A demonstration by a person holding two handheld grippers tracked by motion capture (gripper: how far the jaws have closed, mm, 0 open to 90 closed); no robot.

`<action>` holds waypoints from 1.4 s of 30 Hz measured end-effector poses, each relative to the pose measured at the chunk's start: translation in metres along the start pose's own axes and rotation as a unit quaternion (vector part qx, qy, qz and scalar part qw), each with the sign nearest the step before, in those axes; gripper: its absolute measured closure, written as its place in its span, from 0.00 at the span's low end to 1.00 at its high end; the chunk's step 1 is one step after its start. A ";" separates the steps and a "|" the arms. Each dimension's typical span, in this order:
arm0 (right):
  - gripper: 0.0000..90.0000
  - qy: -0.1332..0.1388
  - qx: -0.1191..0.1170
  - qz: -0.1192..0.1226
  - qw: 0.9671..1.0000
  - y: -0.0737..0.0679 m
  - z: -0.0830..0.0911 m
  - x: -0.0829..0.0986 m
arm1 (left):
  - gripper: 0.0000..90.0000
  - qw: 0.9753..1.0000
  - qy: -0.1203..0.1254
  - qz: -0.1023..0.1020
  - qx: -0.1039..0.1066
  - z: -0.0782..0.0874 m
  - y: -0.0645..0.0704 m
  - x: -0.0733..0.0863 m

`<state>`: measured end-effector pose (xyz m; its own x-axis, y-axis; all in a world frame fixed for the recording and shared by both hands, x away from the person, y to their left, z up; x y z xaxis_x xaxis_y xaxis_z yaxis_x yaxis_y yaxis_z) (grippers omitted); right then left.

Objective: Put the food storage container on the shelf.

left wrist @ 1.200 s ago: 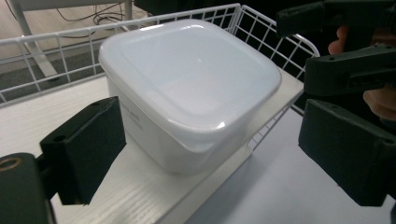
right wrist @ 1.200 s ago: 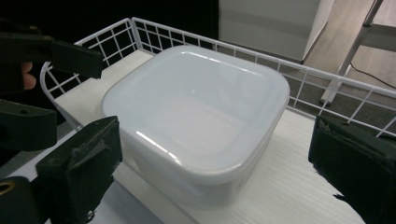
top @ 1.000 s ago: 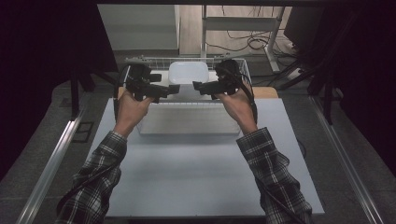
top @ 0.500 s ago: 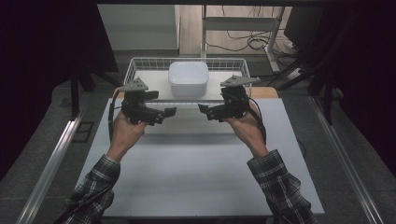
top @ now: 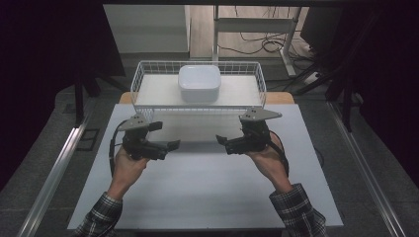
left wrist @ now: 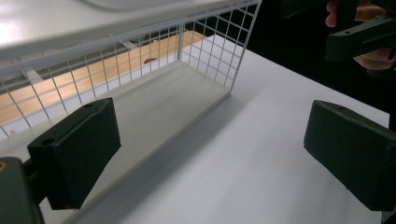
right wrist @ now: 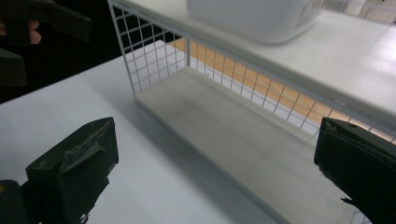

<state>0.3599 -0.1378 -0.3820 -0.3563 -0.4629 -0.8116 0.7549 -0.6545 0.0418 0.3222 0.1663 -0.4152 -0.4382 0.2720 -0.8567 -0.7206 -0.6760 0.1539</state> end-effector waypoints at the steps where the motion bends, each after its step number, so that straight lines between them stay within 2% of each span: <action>1: 0.00 0.000 0.000 0.000 1.000 0.000 0.000 0.000 | 0.04 1.000 0.000 0.000 0.000 0.000 0.000 0.000; 3: 0.00 -0.001 0.002 0.002 1.000 -0.002 0.001 0.012 | 0.04 1.000 -0.003 0.000 -0.004 -0.001 0.004 0.014; 4: 0.00 -0.002 0.002 0.002 1.000 -0.003 0.001 0.016 | 0.04 1.000 -0.003 0.000 -0.004 -0.001 0.004 0.014; 5: 0.00 -0.003 0.002 0.003 1.000 -0.004 0.001 0.020 | 0.04 1.000 -0.003 0.003 -0.006 -0.002 0.006 0.024; 7: 0.00 -0.003 0.003 0.006 1.000 -0.004 0.001 0.025 | 0.04 1.000 -0.004 0.004 -0.006 -0.002 0.007 0.028; 8: 0.00 -0.003 0.004 0.005 1.000 -0.005 0.002 0.034 | 0.04 1.000 -0.002 0.009 -0.007 -0.004 0.008 0.037; 10: 0.00 -0.004 0.004 0.003 1.000 -0.005 0.002 0.042 | 0.04 1.000 -0.004 0.013 -0.003 -0.007 0.010 0.045; 11: 0.00 -0.004 0.004 0.003 1.000 -0.005 0.002 0.042 | 0.04 1.000 -0.004 0.013 -0.003 -0.007 0.010 0.045; 13: 0.00 -0.009 0.012 0.001 1.000 -0.004 0.004 0.053 | 0.04 1.000 -0.009 0.013 -0.007 -0.008 0.013 0.054; 16: 0.00 -0.008 0.005 -0.011 1.000 -0.004 0.006 0.064 | 0.04 1.000 -0.012 0.012 -0.013 -0.008 0.016 0.063; 21: 0.00 -0.009 0.002 -0.019 1.000 -0.006 0.008 0.077 | 0.04 1.000 -0.011 0.012 -0.025 -0.003 0.019 0.075; 23: 0.00 -0.013 0.000 -0.021 1.000 -0.008 0.009 0.087 | 0.04 0.999 -0.015 0.011 -0.029 -0.002 0.021 0.082; 31: 0.00 -0.035 0.008 -0.026 0.999 -0.013 0.007 0.121 | 0.04 0.998 -0.044 0.014 -0.034 -0.005 0.028 0.107; 34: 0.00 -0.039 0.020 -0.031 0.999 -0.014 0.006 0.132 | 0.03 0.997 -0.066 0.021 -0.038 -0.010 0.030 0.121; 38: 0.00 -0.055 0.017 -0.033 0.998 -0.016 0.002 0.145 | 0.03 0.995 -0.093 0.021 -0.039 -0.016 0.033 0.132; 42: 0.00 -0.089 0.011 -0.033 0.995 -0.018 -0.006 0.156 | 0.02 0.988 -0.147 0.011 -0.049 -0.029 0.034 0.143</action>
<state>0.2937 -0.1945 -0.5134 -0.4988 -0.5153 -0.6969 0.7152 -0.6989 0.0049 0.2505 0.1623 -0.5461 -0.6008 0.4343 -0.6711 -0.6601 -0.7431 0.1100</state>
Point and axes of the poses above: each handheld gripper's, and its own axes: z roughly backward along the jaws, x roughly out of its underside, y roughly to its right, the point moved 2 cm from there along -z, roughly forward along the jaws, and after that the axes turned 7 degrees about -y, right-handed, at the moved point
